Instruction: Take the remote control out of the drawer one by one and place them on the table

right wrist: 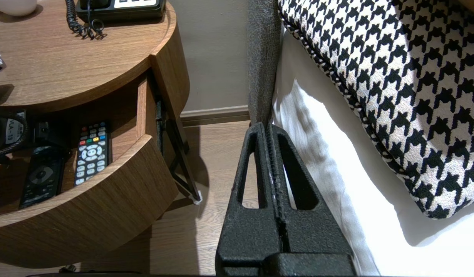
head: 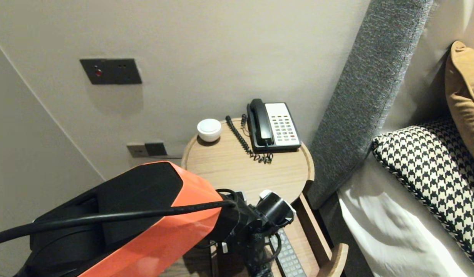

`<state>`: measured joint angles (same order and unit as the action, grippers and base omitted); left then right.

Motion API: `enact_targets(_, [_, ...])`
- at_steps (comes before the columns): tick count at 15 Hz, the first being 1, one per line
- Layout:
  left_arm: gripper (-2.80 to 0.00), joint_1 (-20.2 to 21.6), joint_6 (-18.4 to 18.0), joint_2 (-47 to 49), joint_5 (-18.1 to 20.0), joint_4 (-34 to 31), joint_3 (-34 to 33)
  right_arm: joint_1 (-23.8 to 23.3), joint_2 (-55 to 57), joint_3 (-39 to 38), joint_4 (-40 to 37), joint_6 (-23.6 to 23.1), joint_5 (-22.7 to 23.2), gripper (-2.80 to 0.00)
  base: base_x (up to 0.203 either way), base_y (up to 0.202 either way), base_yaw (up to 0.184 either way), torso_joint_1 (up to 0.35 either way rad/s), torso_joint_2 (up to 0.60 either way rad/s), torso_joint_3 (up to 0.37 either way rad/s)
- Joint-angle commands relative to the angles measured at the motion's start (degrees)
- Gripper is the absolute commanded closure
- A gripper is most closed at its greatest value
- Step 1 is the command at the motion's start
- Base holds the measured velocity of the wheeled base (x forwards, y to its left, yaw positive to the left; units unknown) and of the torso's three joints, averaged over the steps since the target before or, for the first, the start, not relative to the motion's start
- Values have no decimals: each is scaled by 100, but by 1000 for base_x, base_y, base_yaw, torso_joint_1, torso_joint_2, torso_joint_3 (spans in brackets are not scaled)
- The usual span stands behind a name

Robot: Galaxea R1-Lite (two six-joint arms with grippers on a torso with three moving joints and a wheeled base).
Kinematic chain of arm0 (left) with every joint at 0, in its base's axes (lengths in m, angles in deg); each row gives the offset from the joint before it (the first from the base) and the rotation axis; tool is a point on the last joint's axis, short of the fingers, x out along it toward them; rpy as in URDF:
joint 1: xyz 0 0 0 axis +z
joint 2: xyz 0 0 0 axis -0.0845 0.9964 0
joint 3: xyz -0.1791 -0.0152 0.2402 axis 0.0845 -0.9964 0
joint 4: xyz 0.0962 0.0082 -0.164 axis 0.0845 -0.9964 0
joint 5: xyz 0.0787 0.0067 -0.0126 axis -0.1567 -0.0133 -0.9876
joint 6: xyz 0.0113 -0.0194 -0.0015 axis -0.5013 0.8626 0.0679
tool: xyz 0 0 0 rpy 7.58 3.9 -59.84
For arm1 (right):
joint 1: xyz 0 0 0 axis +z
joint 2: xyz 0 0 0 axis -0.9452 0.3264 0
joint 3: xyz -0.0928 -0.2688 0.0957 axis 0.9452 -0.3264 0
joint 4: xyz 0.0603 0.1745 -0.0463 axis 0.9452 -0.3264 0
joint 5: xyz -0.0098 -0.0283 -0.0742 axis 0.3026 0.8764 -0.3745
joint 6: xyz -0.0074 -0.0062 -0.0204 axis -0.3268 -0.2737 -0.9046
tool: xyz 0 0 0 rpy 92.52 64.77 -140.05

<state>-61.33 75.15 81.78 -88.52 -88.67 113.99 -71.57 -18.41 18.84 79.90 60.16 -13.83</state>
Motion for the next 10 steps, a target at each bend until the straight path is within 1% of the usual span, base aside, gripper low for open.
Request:
enact_targets(1, [-280, -9, 37, -50, -24, -1, -28, 1, 8, -229, 2, 2, 0, 0, 0, 0, 0, 0, 0, 0])
enact_targets(10, [-280, -85, 90, -34, -19, 5, -87, 1, 8, -229, 2, 2, 0, 0, 0, 0, 0, 0, 0, 0])
